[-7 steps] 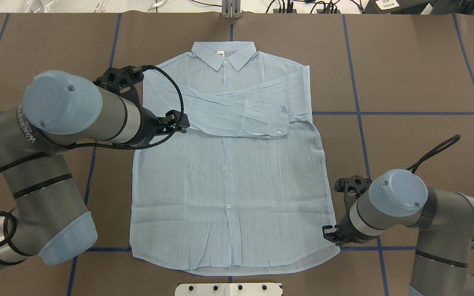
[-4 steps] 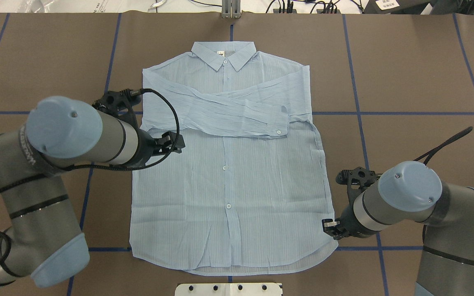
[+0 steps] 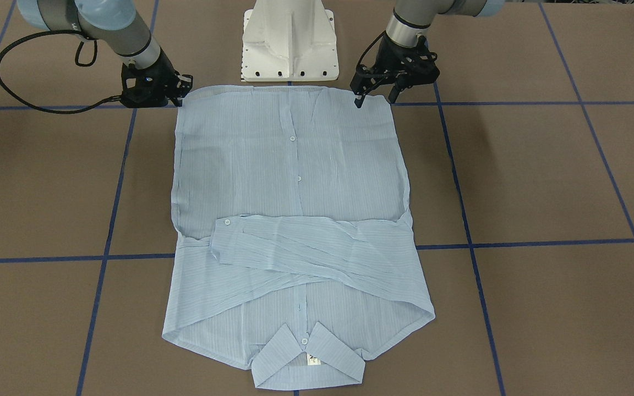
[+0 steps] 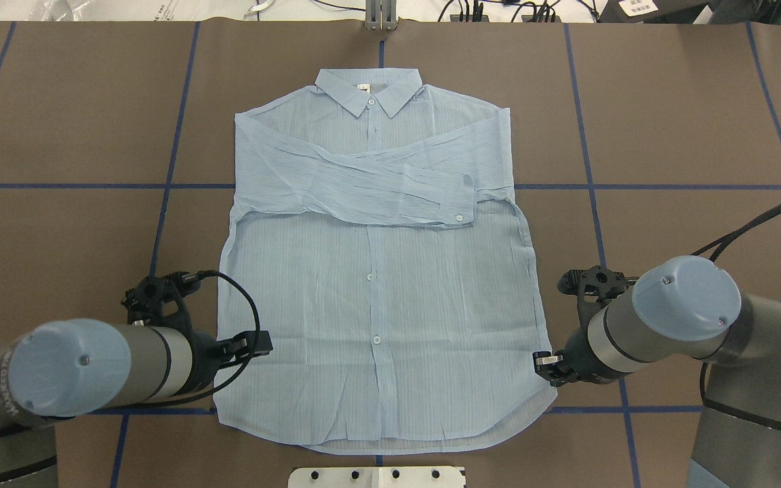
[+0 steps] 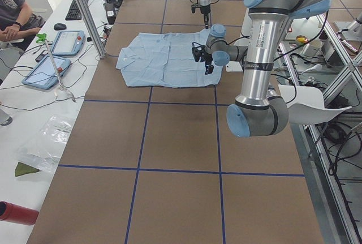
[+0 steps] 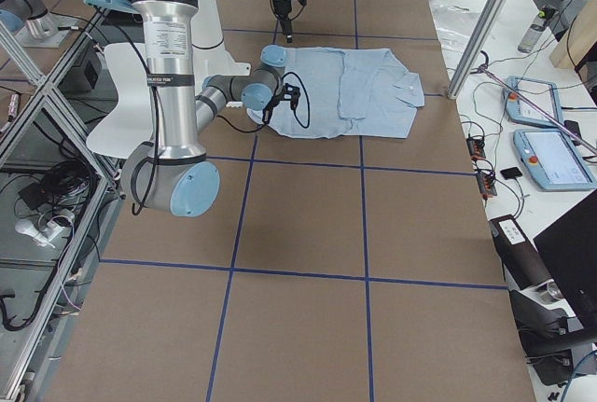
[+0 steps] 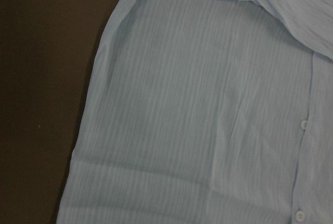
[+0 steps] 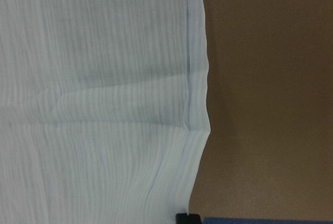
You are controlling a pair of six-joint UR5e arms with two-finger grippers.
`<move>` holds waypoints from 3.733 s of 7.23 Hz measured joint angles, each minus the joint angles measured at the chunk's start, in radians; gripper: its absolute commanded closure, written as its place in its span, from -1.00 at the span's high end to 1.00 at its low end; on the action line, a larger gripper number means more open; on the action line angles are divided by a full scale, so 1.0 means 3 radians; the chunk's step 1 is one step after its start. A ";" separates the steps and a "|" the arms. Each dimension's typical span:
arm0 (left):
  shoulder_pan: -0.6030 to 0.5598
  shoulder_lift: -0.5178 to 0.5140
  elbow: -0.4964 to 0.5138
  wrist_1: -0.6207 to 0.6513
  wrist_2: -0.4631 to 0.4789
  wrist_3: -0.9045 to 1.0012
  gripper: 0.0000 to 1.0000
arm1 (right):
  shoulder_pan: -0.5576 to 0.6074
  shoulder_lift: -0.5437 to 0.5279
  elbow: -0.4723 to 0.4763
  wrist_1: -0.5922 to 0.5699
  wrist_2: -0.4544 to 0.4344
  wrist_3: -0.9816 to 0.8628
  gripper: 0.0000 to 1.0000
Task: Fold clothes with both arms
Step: 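Move the left gripper down to the hem corner while the right grips the other corner, then grasp the hem corners with both grippers and lift them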
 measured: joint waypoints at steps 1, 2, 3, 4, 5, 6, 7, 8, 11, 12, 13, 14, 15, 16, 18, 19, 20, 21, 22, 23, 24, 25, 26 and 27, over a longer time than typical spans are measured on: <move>0.0133 0.0093 0.0039 -0.0043 0.0062 -0.0080 0.93 | 0.0008 0.0000 0.0004 0.0001 0.0000 0.0000 -1.00; 0.0234 0.0131 0.0081 -0.0051 0.0089 -0.0132 0.88 | 0.0018 -0.0002 0.0005 0.0000 0.0003 0.0000 -1.00; 0.0300 0.0135 0.0129 -0.0044 0.0099 -0.0156 0.84 | 0.0024 -0.0005 0.0001 -0.0002 0.0003 0.0000 -1.00; 0.0334 0.0124 0.0177 -0.0041 0.0100 -0.0163 0.76 | 0.0031 -0.0007 -0.0005 -0.0003 0.0002 0.0000 -1.00; 0.0346 0.0109 0.0222 -0.0040 0.0101 -0.0164 0.66 | 0.0041 -0.0008 -0.0007 -0.0003 0.0003 0.0000 -1.00; 0.0349 0.0101 0.0260 -0.0040 0.0100 -0.0164 0.54 | 0.0046 -0.0009 -0.0008 -0.0004 0.0004 0.0000 -1.00; 0.0351 0.0097 0.0279 -0.0040 0.0097 -0.0164 0.40 | 0.0051 -0.0011 -0.0008 -0.0004 0.0004 0.0000 -1.00; 0.0352 0.0094 0.0289 -0.0040 0.0096 -0.0164 0.20 | 0.0057 -0.0015 -0.0010 -0.0004 0.0004 0.0000 -1.00; 0.0352 0.0089 0.0281 -0.0049 0.0091 -0.0162 -0.27 | 0.0076 -0.0021 -0.0021 -0.0008 0.0007 0.0000 -1.00; 0.0352 0.0091 0.0276 -0.0050 0.0091 -0.0159 -0.50 | 0.0085 -0.0023 -0.0023 -0.0009 0.0008 0.0000 -1.00; 0.0352 0.0093 0.0271 -0.0050 0.0089 -0.0156 -0.67 | 0.0090 -0.0026 -0.0024 -0.0009 0.0009 0.0000 -1.00; 0.0351 0.0097 0.0262 -0.0050 0.0086 -0.0155 -0.76 | 0.0092 -0.0028 -0.0024 -0.0009 0.0009 0.0000 -1.00; 0.0347 0.0099 0.0252 -0.0049 0.0084 -0.0154 -1.00 | 0.0093 -0.0029 -0.0024 -0.0009 0.0009 0.0000 -1.00; 0.0343 0.0100 0.0238 -0.0047 0.0083 -0.0153 -1.00 | 0.0094 -0.0030 -0.0026 -0.0010 0.0009 0.0000 -1.00; 0.0325 0.0124 0.0146 -0.0039 0.0068 -0.0140 -1.00 | 0.0113 -0.0025 -0.0020 -0.0009 0.0015 -0.0001 -1.00; 0.0308 0.0145 0.0084 -0.0035 0.0060 -0.0125 -1.00 | 0.0174 -0.0017 -0.0012 -0.0005 0.0053 -0.0003 -1.00; 0.0279 0.0156 0.0043 -0.0032 0.0055 -0.0088 -1.00 | 0.0287 -0.0005 -0.0007 0.0003 0.0149 -0.0007 -1.00; 0.0209 0.0153 0.0025 -0.0032 0.0052 0.0030 -1.00 | 0.0422 0.0002 -0.0006 0.0013 0.0258 -0.0019 -1.00; 0.0089 0.0149 0.0023 -0.0033 0.0049 0.0236 -1.00 | 0.0528 0.0010 -0.0008 0.0023 0.0322 -0.0035 -1.00; -0.0060 0.0148 0.0034 -0.0034 0.0044 0.0454 -1.00 | 0.0590 0.0028 -0.0014 0.0028 0.0347 -0.0042 -1.00; -0.0209 0.0146 0.0048 -0.0038 0.0001 0.0640 -1.00 | 0.0627 0.0055 -0.0026 0.0030 0.0353 -0.0046 -1.00; -0.0348 0.0140 0.0054 -0.0050 -0.0101 0.0786 -1.00 | 0.0668 0.0111 -0.0058 0.0026 0.0352 -0.0049 -1.00; -0.0473 0.0116 0.0058 -0.0063 -0.0187 0.0888 -1.00 | 0.0726 0.0202 -0.0115 0.0021 0.0349 -0.0049 -1.00; -0.0582 0.0057 0.0064 -0.0071 -0.0228 0.0937 -1.00 | 0.0811 0.0315 -0.0183 0.0018 0.0355 -0.0045 -1.00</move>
